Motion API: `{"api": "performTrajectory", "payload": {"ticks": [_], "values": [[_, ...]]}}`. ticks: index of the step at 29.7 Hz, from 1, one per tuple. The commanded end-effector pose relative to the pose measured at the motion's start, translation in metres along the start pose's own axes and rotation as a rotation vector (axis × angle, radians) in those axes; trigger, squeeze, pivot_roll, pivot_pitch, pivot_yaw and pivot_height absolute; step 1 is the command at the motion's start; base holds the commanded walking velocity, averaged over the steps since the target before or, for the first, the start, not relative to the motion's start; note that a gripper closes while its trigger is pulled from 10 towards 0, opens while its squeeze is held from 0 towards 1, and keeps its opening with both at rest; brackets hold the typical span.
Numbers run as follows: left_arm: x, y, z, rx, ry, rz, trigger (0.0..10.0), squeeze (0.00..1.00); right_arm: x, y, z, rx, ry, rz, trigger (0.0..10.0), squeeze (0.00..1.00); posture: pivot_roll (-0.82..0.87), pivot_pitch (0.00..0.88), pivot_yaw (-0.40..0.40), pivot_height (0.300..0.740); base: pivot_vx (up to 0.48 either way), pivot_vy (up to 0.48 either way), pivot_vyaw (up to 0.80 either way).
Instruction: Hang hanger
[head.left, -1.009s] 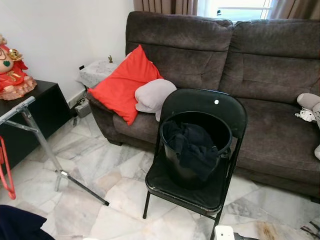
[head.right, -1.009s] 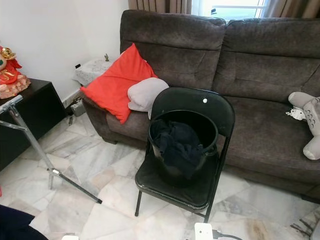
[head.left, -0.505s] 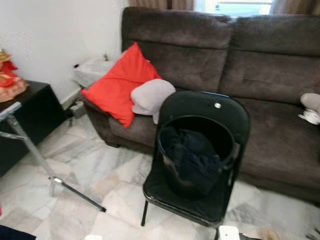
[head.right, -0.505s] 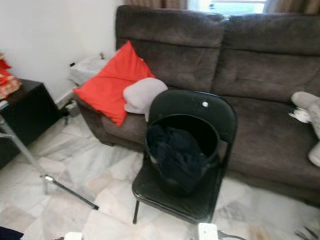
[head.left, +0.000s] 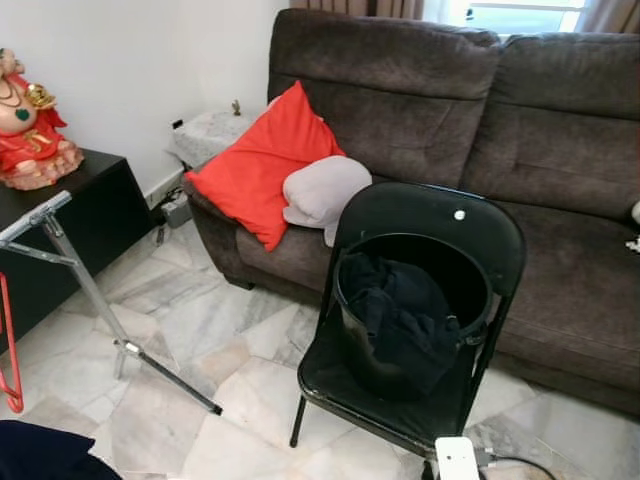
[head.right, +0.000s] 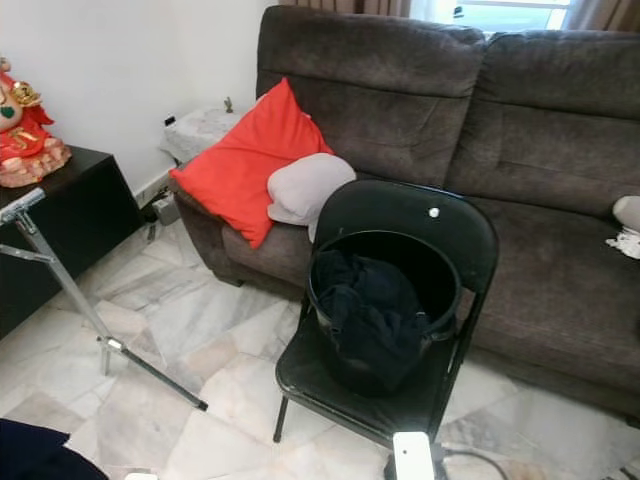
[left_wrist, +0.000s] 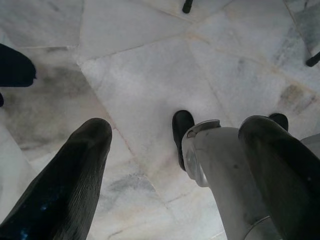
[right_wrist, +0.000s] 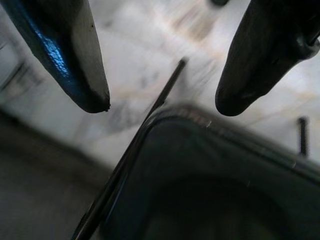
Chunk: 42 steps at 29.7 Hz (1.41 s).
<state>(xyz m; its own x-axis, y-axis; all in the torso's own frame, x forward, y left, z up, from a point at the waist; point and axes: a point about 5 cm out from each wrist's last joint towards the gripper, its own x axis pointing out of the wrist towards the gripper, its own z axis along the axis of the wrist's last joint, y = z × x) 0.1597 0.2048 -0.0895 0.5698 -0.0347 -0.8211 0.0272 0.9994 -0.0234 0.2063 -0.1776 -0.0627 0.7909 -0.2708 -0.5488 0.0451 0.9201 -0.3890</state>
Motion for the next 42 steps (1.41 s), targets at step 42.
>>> {"api": "performTrajectory", "payload": {"ticks": [42], "values": [[-0.004, 0.008, -0.010, 0.004, 0.032, 0.024, 10.0, 0.00, -0.008, 0.014, 0.009, 0.173, -0.130, 0.155, 10.0, 0.00, 0.02, 0.050, 0.079, 0.740, 0.000, 0.000, 0.00]]}}
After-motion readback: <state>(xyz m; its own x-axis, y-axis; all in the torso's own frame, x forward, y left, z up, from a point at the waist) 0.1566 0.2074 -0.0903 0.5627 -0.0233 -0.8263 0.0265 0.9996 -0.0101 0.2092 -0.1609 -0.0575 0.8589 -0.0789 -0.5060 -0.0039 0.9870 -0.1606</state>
